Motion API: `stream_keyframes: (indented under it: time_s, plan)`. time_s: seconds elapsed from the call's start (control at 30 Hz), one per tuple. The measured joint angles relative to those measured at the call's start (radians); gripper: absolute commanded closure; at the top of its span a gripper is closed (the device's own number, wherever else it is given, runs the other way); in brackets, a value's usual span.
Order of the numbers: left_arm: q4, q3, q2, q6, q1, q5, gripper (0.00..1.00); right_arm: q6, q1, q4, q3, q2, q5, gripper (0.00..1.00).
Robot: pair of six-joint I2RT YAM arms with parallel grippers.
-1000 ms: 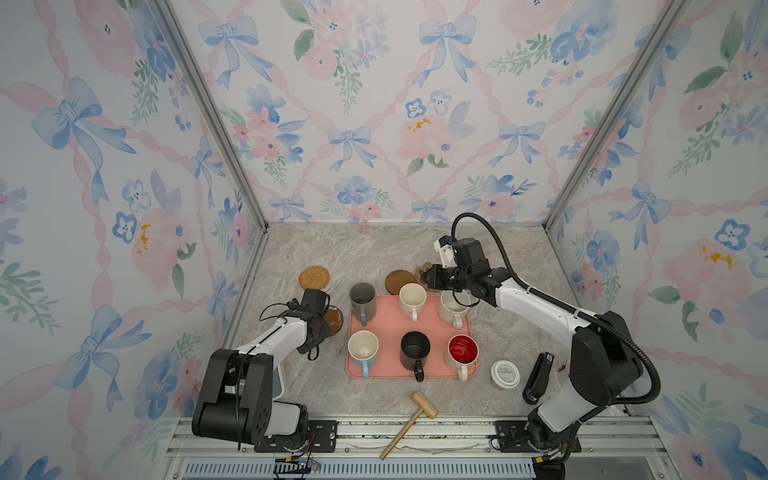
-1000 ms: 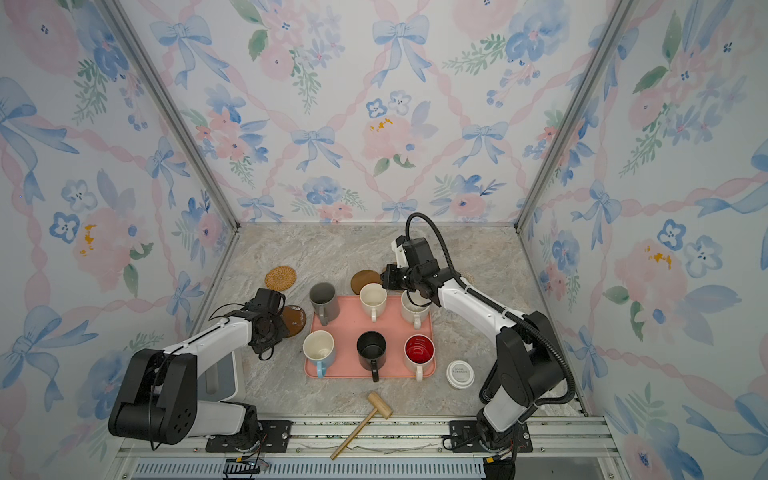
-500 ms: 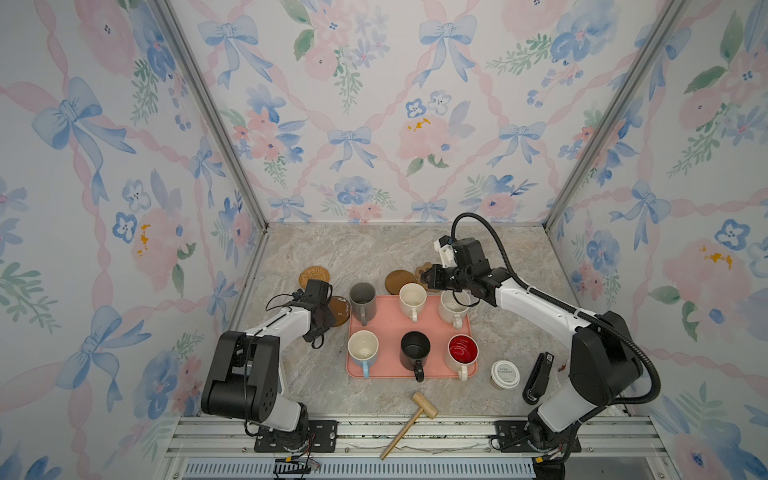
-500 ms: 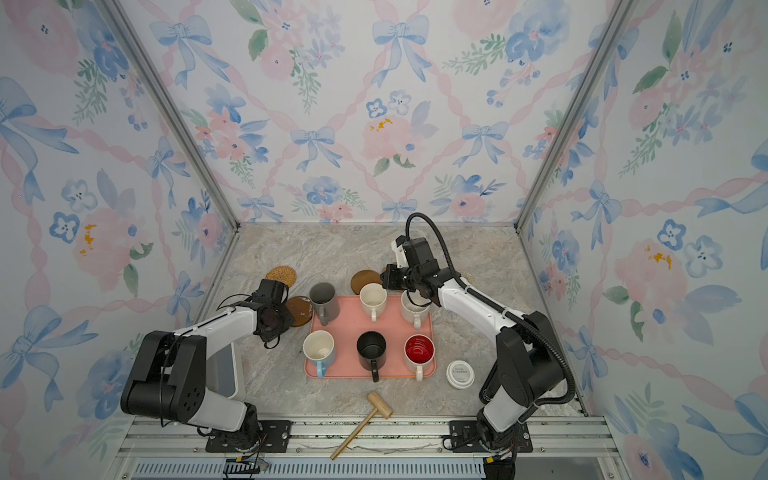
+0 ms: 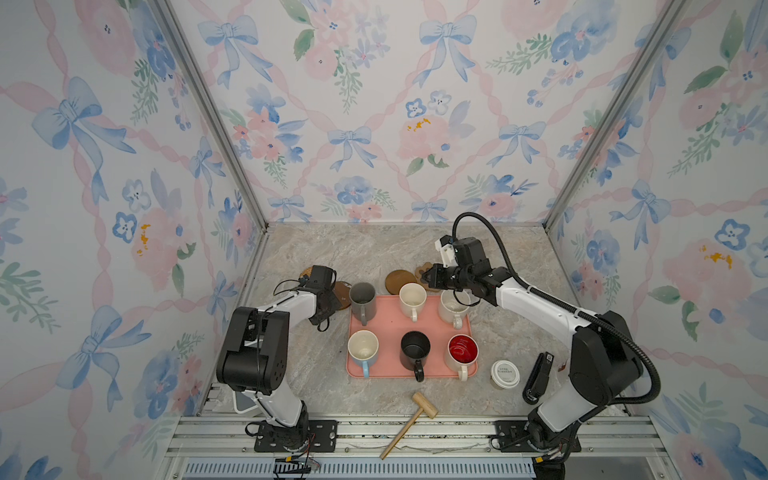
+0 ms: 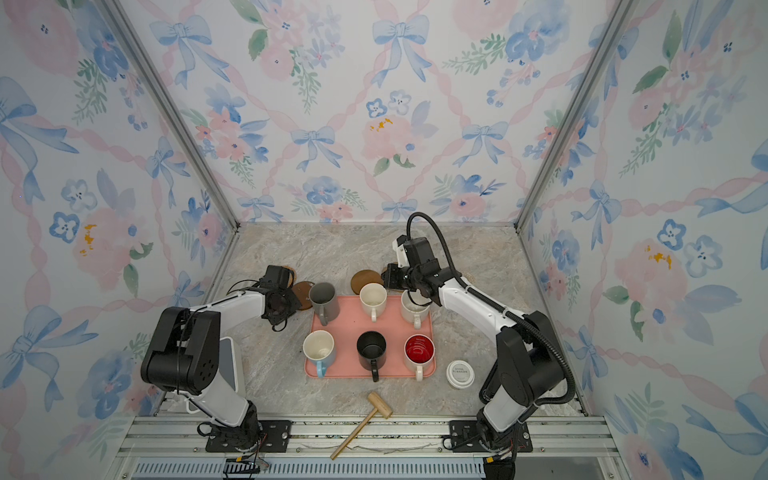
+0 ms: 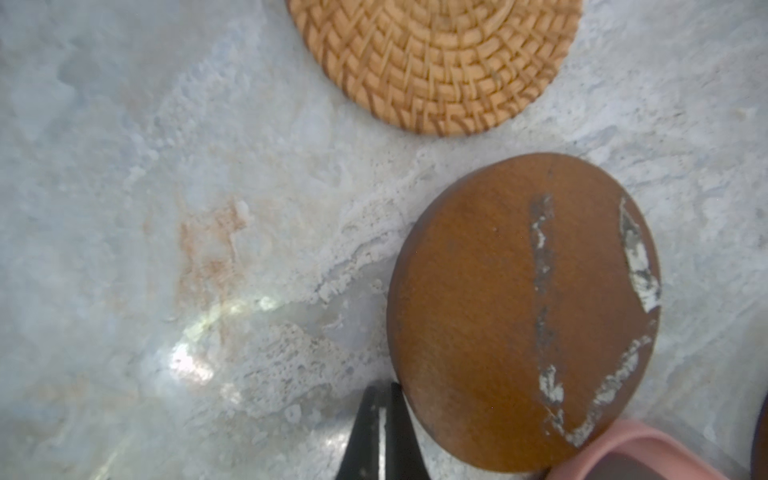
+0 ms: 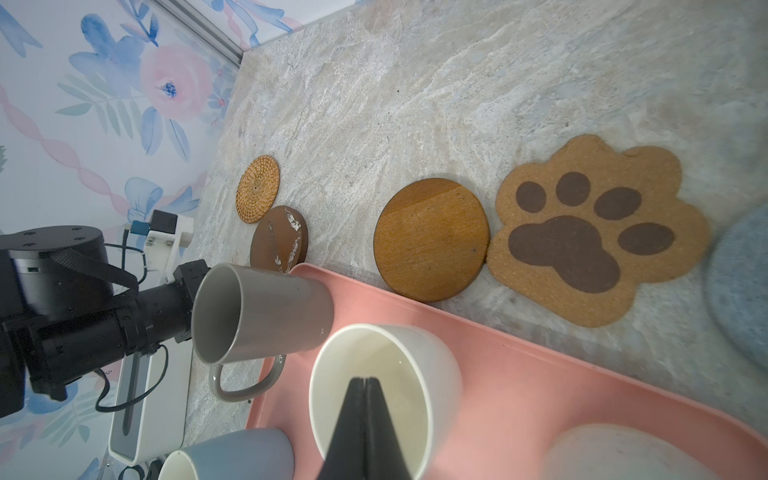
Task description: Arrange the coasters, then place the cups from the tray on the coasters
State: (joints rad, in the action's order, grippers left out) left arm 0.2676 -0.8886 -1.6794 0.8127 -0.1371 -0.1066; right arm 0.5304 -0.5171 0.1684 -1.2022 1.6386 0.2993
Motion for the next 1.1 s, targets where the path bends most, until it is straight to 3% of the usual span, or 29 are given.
stream_keyframes:
  time_s: [0.73,1.1]
  plan:
    - [-0.063,-0.204,-0.186,-0.077,-0.002,0.083,1.0,-0.019,-0.001,0.055,0.0,-0.011,-0.046,1.0]
    - [-0.089,-0.283,-0.256,-0.098,-0.056,0.108,1.0,-0.024,-0.008,0.061,-0.001,-0.011,-0.054,1.0]
